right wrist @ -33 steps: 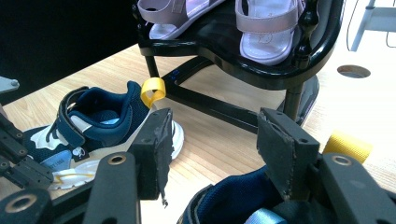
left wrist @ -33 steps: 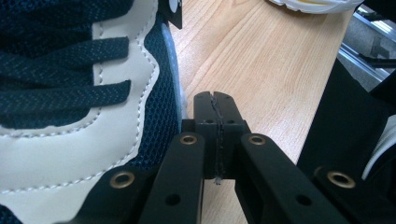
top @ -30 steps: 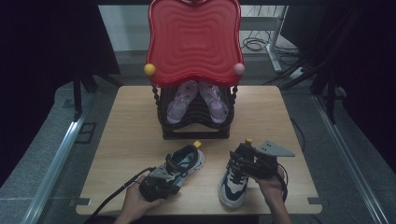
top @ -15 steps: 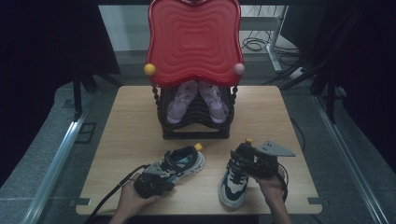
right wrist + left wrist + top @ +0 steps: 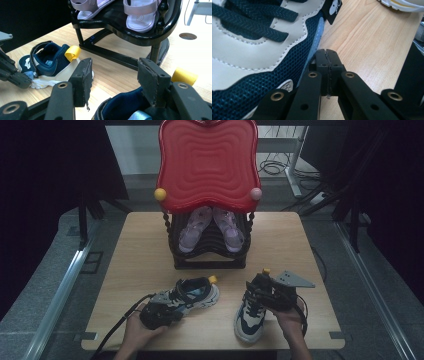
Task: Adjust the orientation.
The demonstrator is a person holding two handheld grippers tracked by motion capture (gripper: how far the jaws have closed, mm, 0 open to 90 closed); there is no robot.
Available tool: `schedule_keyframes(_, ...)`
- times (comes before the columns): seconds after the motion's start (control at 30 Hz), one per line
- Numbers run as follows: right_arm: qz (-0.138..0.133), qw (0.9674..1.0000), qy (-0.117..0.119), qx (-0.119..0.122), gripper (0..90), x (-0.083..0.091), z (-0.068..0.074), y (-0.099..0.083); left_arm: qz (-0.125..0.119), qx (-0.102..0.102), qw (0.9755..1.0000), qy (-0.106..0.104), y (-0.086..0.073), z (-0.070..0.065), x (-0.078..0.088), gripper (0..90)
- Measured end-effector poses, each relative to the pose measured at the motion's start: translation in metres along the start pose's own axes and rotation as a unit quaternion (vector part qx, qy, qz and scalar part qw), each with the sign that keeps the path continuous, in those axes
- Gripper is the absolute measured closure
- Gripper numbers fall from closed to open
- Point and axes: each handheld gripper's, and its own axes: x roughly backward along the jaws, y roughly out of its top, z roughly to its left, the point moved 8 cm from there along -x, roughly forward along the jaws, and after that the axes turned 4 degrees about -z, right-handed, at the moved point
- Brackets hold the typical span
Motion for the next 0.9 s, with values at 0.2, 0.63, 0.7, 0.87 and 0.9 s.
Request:
schedule_keyframes(0.2,0.001,1.0000,0.000,0.001,46.0,-0.001,0.000,-0.001,-0.003,0.005,1.0000,-0.001,0.000,0.002,-0.001,90.0)
schedule_keyframes(0.63,0.004,1.0000,0.000,0.001,45.8,-0.003,0.000,-0.003,-0.010,0.016,0.9998,0.008,0.001,0.009,-0.001,90.0)
schedule_keyframes(0.7,0.005,1.0000,-0.001,0.003,45.6,-0.003,0.000,-0.003,-0.008,0.015,0.9998,0.009,0.001,0.010,0.000,89.9)
schedule_keyframes(0.87,0.006,1.0000,-0.002,0.002,45.4,-0.004,0.000,-0.003,-0.009,0.017,0.9998,0.010,0.001,0.012,-0.001,89.9)
schedule_keyframes(0.9,0.005,1.0000,-0.002,0.002,45.5,-0.004,0.000,-0.003,-0.009,0.017,0.9998,0.010,0.001,0.012,-0.001,89.9)
